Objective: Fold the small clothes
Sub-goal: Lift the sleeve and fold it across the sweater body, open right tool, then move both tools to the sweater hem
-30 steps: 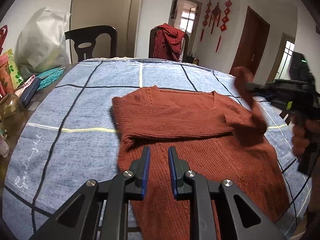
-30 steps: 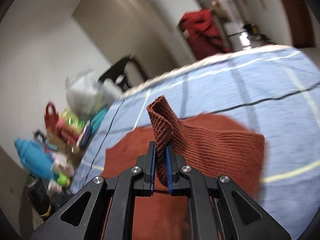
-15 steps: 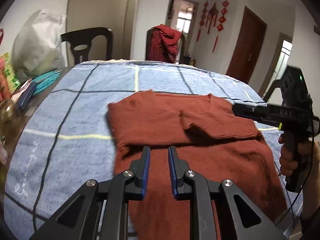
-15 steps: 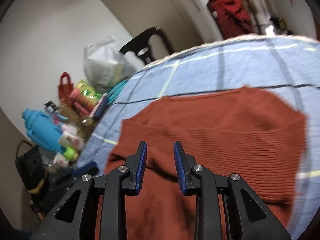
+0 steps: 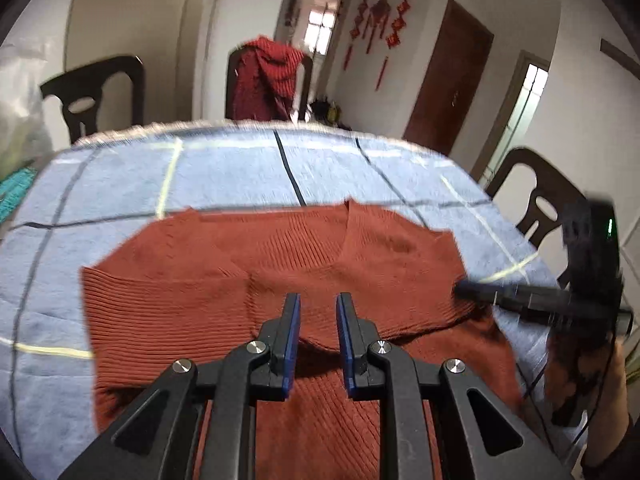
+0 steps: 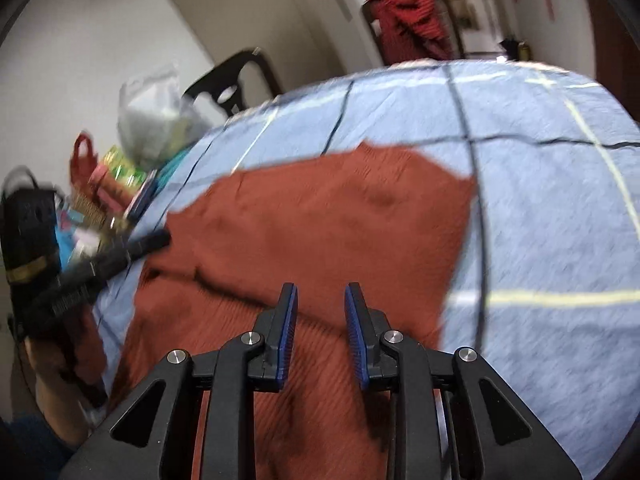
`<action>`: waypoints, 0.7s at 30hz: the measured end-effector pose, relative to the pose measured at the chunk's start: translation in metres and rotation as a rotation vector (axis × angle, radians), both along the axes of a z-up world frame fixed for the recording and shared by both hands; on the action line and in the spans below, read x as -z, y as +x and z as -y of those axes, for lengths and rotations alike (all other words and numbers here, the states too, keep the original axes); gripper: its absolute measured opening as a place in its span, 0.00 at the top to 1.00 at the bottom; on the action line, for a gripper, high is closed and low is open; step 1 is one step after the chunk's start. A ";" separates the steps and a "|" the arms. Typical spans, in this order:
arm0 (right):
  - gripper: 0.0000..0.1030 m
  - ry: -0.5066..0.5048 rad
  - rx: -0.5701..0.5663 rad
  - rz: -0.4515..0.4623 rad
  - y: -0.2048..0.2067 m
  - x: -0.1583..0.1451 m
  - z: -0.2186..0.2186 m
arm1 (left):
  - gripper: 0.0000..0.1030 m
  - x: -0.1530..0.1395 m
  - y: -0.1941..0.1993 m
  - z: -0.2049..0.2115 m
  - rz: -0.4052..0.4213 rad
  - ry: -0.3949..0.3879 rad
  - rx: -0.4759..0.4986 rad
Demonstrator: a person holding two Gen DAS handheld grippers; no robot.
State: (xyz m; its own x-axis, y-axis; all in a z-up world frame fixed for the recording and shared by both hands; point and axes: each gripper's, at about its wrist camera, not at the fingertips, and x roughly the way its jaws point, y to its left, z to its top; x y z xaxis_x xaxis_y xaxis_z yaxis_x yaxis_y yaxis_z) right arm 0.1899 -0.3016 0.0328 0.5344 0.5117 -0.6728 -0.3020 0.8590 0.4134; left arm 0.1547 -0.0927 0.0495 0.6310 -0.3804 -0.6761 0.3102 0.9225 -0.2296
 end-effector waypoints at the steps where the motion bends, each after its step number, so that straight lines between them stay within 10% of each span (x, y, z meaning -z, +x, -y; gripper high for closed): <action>1: 0.75 0.003 0.022 0.003 0.005 0.000 0.004 | 0.80 0.007 0.003 0.001 -0.025 0.009 0.000; 10: 0.75 -0.039 0.255 -0.063 0.041 0.023 0.057 | 0.80 0.026 -0.010 -0.003 -0.073 0.047 0.015; 21: 0.77 -0.198 0.069 -0.027 -0.015 0.024 0.034 | 0.80 0.030 -0.016 -0.011 -0.082 0.071 0.021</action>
